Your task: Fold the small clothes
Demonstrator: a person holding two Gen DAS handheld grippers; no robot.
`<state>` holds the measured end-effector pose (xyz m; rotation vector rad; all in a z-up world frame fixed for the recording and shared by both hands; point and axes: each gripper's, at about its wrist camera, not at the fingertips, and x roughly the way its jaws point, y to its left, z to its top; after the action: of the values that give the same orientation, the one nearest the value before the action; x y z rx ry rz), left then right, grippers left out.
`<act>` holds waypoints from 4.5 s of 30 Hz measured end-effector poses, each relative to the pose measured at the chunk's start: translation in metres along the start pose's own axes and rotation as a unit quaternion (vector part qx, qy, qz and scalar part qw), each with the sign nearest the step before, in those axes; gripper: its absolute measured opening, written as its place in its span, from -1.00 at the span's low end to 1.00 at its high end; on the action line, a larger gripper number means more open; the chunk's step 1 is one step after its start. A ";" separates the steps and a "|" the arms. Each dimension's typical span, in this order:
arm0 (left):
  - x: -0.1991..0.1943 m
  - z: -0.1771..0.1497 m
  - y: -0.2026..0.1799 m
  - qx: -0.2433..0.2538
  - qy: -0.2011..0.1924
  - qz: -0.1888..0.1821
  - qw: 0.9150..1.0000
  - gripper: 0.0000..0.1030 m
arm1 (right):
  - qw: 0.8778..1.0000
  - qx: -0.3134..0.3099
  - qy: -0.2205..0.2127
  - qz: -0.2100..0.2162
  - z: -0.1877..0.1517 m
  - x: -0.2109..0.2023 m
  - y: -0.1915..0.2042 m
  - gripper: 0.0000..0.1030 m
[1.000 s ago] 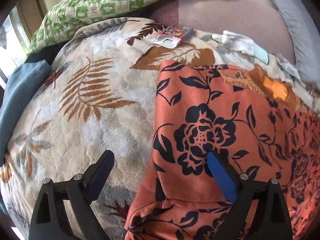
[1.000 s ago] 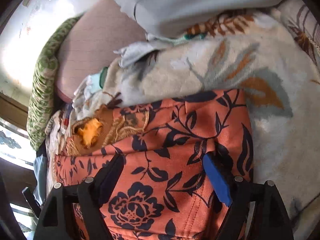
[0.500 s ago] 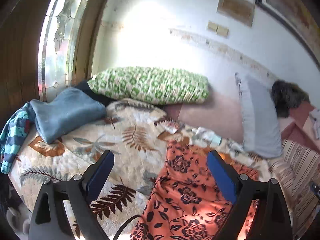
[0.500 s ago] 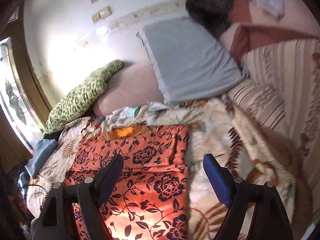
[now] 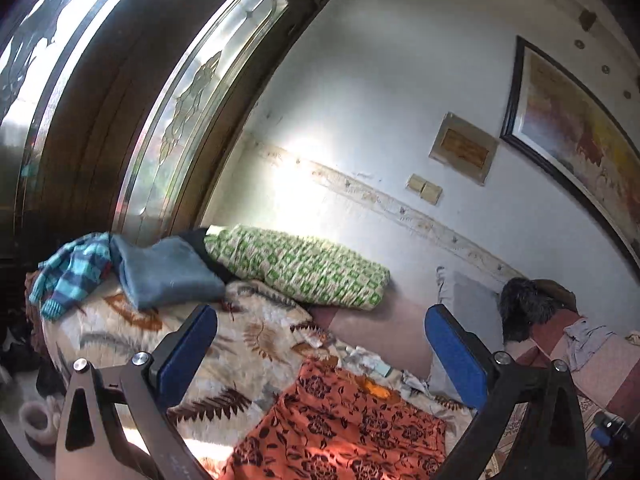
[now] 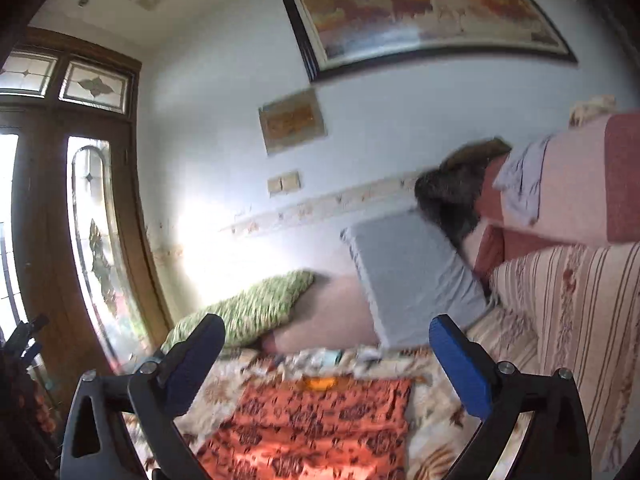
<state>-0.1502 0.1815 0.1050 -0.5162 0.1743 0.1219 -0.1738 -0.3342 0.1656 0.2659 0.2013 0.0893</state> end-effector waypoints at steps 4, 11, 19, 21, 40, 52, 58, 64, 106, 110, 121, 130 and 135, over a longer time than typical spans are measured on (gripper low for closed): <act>0.058 -0.085 0.053 -0.032 0.142 0.080 0.986 1.00 | 0.968 0.106 0.227 -0.010 -0.089 0.071 -0.049 0.99; 0.116 -0.185 0.088 0.001 0.337 0.080 0.938 0.78 | 0.883 0.183 0.428 -0.065 -0.248 0.111 -0.127 0.40; 0.129 -0.204 0.101 -0.004 0.390 0.091 0.916 0.77 | 0.859 0.181 0.475 -0.055 -0.286 0.118 -0.134 0.22; 0.132 -0.206 0.105 -0.015 0.396 0.088 0.914 0.60 | 0.858 0.178 0.479 -0.053 -0.289 0.122 -0.129 0.12; 0.154 -0.222 0.100 0.044 0.426 0.119 0.896 -0.85 | 0.848 0.199 0.490 -0.046 -0.303 0.131 -0.136 -0.02; 0.139 -0.149 0.058 0.046 0.331 0.051 0.941 -0.86 | 0.872 0.236 0.429 0.023 -0.236 0.119 -0.117 -0.85; 0.157 -0.140 0.058 0.010 0.349 0.049 0.936 -0.86 | 0.854 0.318 0.409 0.054 -0.241 0.143 -0.133 -0.85; 0.204 -0.098 0.018 0.035 0.325 0.009 0.945 -0.86 | 0.849 0.369 0.367 0.093 -0.213 0.169 -0.147 -0.85; 0.407 -0.154 -0.039 0.216 0.331 -0.002 0.919 0.61 | 0.903 0.207 0.374 0.042 -0.184 0.395 -0.143 0.61; 0.447 -0.159 -0.009 0.142 0.400 -0.020 0.905 0.62 | 0.904 0.222 0.365 -0.010 -0.174 0.395 -0.184 0.61; 0.484 -0.192 0.022 0.022 0.461 -0.066 0.885 0.60 | 0.869 0.272 0.412 0.033 -0.216 0.450 -0.219 0.61; 0.505 -0.197 0.008 0.069 0.495 0.016 0.866 -0.73 | 0.862 0.204 0.464 -0.015 -0.220 0.469 -0.193 -0.61; 0.489 -0.165 -0.029 0.114 0.467 0.017 0.877 -0.75 | 0.872 0.176 0.456 -0.021 -0.186 0.466 -0.176 -0.77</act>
<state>0.3107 0.1095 -0.1180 -0.2987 1.1369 -0.1269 0.2532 -0.4032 -0.1442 0.5738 1.1782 0.1300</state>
